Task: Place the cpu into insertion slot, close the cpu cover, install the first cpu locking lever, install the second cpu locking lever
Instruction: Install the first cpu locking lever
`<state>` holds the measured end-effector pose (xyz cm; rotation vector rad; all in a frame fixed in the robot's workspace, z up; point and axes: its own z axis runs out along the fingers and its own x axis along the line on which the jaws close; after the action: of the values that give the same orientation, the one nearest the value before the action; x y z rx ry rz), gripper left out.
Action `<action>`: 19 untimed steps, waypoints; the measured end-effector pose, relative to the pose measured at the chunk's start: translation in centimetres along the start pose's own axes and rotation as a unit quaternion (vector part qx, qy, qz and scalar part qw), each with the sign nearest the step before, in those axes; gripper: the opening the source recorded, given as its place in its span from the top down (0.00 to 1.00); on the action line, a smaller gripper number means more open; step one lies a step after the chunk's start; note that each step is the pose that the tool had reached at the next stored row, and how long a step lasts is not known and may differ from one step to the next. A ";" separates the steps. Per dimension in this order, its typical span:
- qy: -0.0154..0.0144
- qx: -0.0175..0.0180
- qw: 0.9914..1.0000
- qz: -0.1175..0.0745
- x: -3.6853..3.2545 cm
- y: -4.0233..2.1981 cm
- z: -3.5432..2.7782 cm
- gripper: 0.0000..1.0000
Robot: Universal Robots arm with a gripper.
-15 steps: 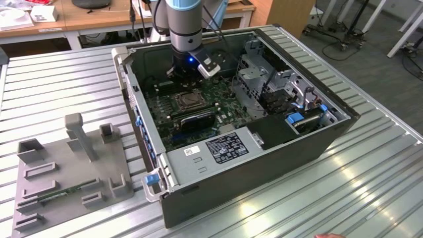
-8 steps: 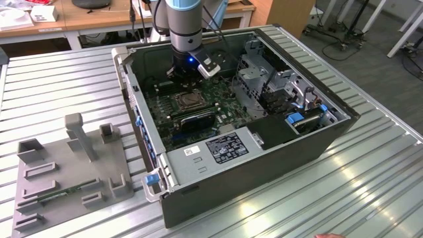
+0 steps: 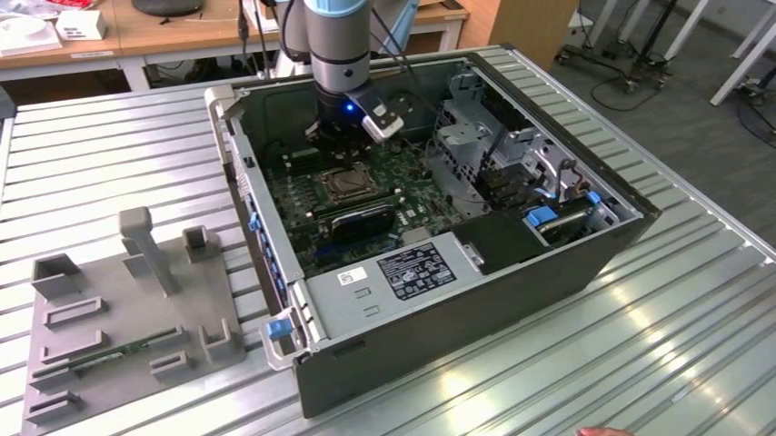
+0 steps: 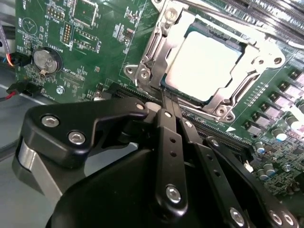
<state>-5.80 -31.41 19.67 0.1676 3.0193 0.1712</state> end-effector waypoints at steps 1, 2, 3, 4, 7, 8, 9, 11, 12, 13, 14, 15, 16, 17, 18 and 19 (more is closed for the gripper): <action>0.000 0.000 1.000 0.000 -0.01 0.06 -0.07 0.89; 0.000 0.001 1.000 0.000 -0.02 0.13 -0.17 0.89; 0.000 0.001 1.000 0.000 -0.01 0.18 -0.29 0.89; 0.000 0.001 1.000 0.000 -0.02 0.24 -0.40 0.89; 0.000 0.001 1.000 0.000 -0.07 0.36 -0.91 0.89; 0.000 0.001 1.000 0.000 -0.09 0.39 -1.14 0.89; 0.000 0.001 1.000 0.000 -0.12 0.43 -1.42 0.89; 0.000 0.001 1.000 0.000 -0.18 0.51 -2.00 0.89; 0.000 0.001 1.000 0.000 -0.21 0.55 -2.23 0.89; 0.000 0.001 1.000 0.000 -0.22 0.57 -2.32 0.89; 0.000 0.001 1.000 0.000 -0.22 0.58 -2.32 0.89; 0.000 0.001 1.000 0.000 -0.21 0.59 -2.31 0.89; 0.000 0.001 1.000 0.000 -0.21 0.61 -2.32 0.89; 0.000 0.001 1.000 0.000 -0.20 0.66 -2.32 0.89; 0.000 0.001 1.000 0.000 -0.19 0.73 -2.30 0.89; -0.001 0.001 1.000 0.000 -0.18 0.81 -2.30 0.89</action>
<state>-5.80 -30.88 22.05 0.1670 3.0183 0.1670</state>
